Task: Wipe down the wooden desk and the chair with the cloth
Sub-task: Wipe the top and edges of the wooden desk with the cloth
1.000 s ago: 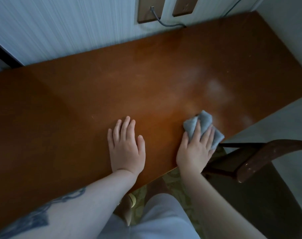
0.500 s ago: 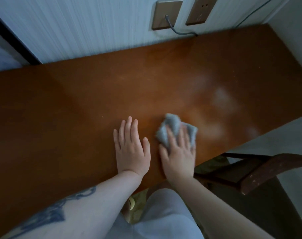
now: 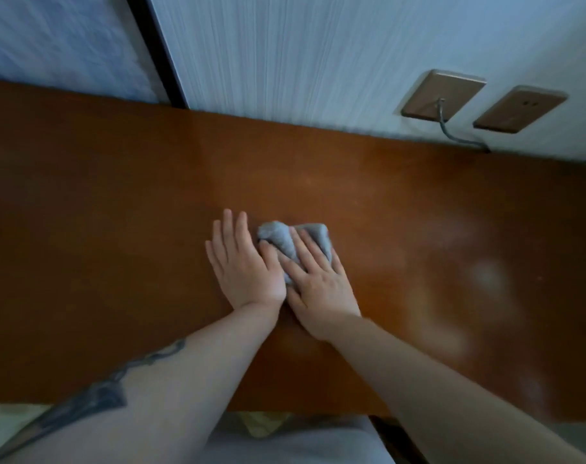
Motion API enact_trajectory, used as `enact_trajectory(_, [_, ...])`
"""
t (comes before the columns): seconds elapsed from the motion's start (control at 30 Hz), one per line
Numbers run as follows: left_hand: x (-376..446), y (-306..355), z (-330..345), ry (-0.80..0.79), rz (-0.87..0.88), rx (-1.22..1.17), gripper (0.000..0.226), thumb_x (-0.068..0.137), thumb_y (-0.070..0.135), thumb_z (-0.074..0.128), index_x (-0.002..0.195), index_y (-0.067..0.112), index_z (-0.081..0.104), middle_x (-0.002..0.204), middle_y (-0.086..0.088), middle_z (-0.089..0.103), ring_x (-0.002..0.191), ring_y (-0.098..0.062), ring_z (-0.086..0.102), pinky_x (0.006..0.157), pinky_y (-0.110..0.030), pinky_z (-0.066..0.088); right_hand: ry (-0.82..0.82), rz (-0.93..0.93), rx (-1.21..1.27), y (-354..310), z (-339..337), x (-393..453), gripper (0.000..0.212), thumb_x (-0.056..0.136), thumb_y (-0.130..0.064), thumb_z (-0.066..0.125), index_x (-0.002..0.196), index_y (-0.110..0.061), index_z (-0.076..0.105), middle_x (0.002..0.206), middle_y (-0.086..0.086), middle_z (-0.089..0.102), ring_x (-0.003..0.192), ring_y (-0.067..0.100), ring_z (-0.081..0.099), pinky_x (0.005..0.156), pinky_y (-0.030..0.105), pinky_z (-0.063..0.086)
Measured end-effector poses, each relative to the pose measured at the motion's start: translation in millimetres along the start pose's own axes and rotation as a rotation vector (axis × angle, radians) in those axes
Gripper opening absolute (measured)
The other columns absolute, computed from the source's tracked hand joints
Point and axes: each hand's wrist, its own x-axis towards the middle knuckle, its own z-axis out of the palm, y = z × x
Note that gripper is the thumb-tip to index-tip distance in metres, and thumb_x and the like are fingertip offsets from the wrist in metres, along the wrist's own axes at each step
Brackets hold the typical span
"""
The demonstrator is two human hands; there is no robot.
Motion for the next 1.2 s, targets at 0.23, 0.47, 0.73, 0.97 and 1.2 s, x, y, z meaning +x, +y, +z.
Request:
enact_trajectory(0.23, [8.9,3.8,8.2,0.035,-0.173,0.137,0.055,0.099,0.028,0.036,0.152,0.017,0.023,0.162,-0.001,0.014,0.149,-0.021,0.003,0.121,-0.039,-0.003,0.168,0.274,0.016,73.4,-21.5,28.4,0.056,0.099,-0.045,0.035,0.153,-0.04,0.018,0.163,-0.004,0.008,0.149,0.011,-0.002,0.12,0.044,0.009])
enact_trajectory(0.47, [13.7,4.3,10.4,0.01,-0.164,0.246,0.052,0.1,0.028,0.031,0.151,0.018,0.028,0.161,-0.001,0.019,0.149,-0.021,0.007,0.121,-0.041,0.001,-0.214,-0.526,-0.227,60.7,-36.0,67.5,0.056,0.102,-0.049,0.027,0.153,-0.041,0.005,0.158,-0.01,-0.016,0.142,0.006,-0.024,0.113,0.036,-0.018])
enact_trajectory(0.73, [13.9,7.6,12.1,-0.022,-0.175,0.355,0.057,0.097,0.034,0.035,0.15,0.015,0.028,0.16,-0.005,0.021,0.148,-0.024,0.009,0.12,-0.046,0.006,0.074,0.077,-0.014,57.3,-27.4,98.5,0.057,0.101,-0.046,0.034,0.153,-0.04,0.011,0.164,-0.001,0.003,0.15,0.016,-0.002,0.12,0.046,0.006])
enact_trajectory(0.97, [13.9,9.9,13.8,-0.033,-0.165,0.409,0.056,0.097,0.033,0.033,0.149,0.013,0.03,0.158,-0.007,0.024,0.147,-0.027,0.013,0.119,-0.049,0.009,-0.028,-0.112,-0.05,84.8,-58.2,180.0,0.057,0.101,-0.048,0.035,0.153,-0.042,0.013,0.164,-0.001,0.008,0.15,0.015,0.001,0.12,0.044,0.007])
enact_trajectory(1.2, [12.6,8.7,14.8,-0.026,-0.157,0.43,0.056,0.095,0.032,0.031,0.147,0.01,0.033,0.157,-0.009,0.026,0.146,-0.029,0.016,0.118,-0.051,0.012,-0.009,-0.151,-0.051,28.0,-33.1,125.2,0.059,0.102,-0.045,0.031,0.154,-0.039,0.002,0.164,0.0,-0.004,0.149,0.017,-0.008,0.12,0.047,-0.002])
